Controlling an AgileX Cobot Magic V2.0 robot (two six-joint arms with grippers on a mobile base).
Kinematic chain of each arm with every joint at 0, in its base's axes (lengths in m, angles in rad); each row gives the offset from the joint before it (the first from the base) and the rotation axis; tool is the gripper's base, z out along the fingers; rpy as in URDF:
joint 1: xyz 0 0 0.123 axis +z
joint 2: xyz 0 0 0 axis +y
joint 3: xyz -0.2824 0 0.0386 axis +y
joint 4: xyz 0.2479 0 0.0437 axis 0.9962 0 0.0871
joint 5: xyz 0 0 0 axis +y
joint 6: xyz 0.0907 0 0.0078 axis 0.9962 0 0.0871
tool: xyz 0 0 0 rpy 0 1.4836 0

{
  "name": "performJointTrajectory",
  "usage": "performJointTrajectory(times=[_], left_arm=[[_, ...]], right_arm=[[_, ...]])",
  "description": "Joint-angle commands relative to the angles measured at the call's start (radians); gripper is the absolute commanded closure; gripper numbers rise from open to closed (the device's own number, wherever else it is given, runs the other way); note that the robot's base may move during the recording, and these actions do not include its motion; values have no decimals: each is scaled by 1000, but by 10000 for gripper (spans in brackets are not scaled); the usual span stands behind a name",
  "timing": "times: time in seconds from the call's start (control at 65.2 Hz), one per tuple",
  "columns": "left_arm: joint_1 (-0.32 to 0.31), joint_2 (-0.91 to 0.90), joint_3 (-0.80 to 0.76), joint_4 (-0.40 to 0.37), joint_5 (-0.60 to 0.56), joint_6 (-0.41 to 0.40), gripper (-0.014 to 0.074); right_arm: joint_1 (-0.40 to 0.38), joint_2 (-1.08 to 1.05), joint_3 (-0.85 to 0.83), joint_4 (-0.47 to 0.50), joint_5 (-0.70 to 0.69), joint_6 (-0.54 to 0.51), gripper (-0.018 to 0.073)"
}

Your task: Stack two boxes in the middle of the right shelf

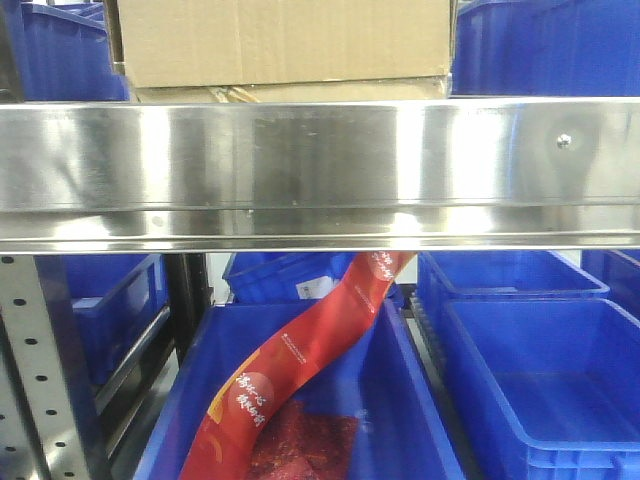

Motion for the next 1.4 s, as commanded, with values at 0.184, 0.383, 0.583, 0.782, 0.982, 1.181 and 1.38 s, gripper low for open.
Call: performJointTrajectory(times=[0.184, 0.383, 0.583, 0.782, 0.982, 1.181, 1.38], left_arm=[[3, -6, 0, -6, -20, 1, 689], [3, -7, 0, -6, -20, 1, 689], [3, -7, 0, -6, -20, 1, 689], [3, -7, 0, -6, -20, 1, 689], [3, -7, 0, -6, -20, 1, 689], [3, -7, 0, -6, -20, 1, 689], [3, -8, 22, -6, -43, 1, 689]], right_arm=[[-47, -194, 174, 6, -75, 13, 721], [-96, -224, 174, 6, -9, 13, 721], [-98, -224, 174, 6, -16, 13, 721], [-98, -224, 174, 6, -16, 13, 721], [-98, -224, 174, 6, -16, 13, 721], [-98, -224, 174, 6, -16, 13, 721], [-98, -224, 174, 6, -16, 13, 721]])
